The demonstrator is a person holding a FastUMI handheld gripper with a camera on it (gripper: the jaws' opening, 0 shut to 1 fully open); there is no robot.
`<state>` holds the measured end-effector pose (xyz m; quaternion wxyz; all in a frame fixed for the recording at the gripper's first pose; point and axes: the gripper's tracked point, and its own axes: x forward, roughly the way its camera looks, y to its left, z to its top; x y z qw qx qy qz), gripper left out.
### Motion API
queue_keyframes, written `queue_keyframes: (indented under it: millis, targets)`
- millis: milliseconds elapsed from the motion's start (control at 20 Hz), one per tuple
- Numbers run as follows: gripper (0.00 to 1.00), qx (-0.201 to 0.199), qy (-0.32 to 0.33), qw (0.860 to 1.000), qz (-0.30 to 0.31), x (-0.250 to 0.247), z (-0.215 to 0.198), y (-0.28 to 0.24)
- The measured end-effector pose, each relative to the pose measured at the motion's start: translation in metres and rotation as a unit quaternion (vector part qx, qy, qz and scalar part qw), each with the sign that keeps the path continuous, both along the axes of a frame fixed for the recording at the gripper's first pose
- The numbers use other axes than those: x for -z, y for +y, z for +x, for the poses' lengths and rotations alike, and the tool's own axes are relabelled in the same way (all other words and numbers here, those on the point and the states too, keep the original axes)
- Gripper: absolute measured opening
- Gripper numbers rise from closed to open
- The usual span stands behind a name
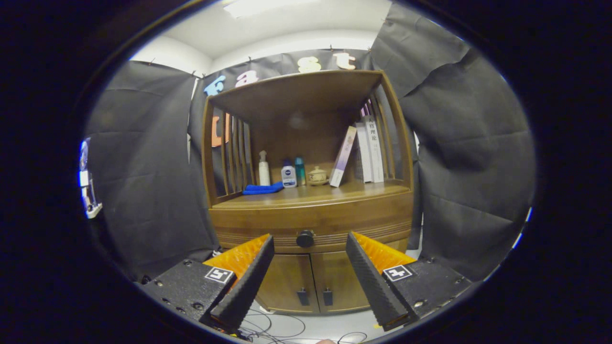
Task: Pull open the drawer, take out the items inside it, and place them on the countertop above the cabinet.
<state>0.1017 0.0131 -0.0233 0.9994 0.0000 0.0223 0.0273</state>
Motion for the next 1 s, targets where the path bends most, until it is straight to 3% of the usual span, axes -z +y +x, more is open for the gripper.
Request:
queue_keyframes:
  millis: [400,800,900,1000]
  targets:
    - [0.99,-0.008,0.025,1.0,0.003,0.032,0.082,0.025]
    - [0.99,0.013,0.043,0.999,-0.01,0.059,0.126,0.023]
    - [0.97,0.015,0.042,0.999,-0.015,0.063,0.131,0.023]
    - [0.87,0.014,0.042,0.999,-0.019,0.065,0.136,0.024]
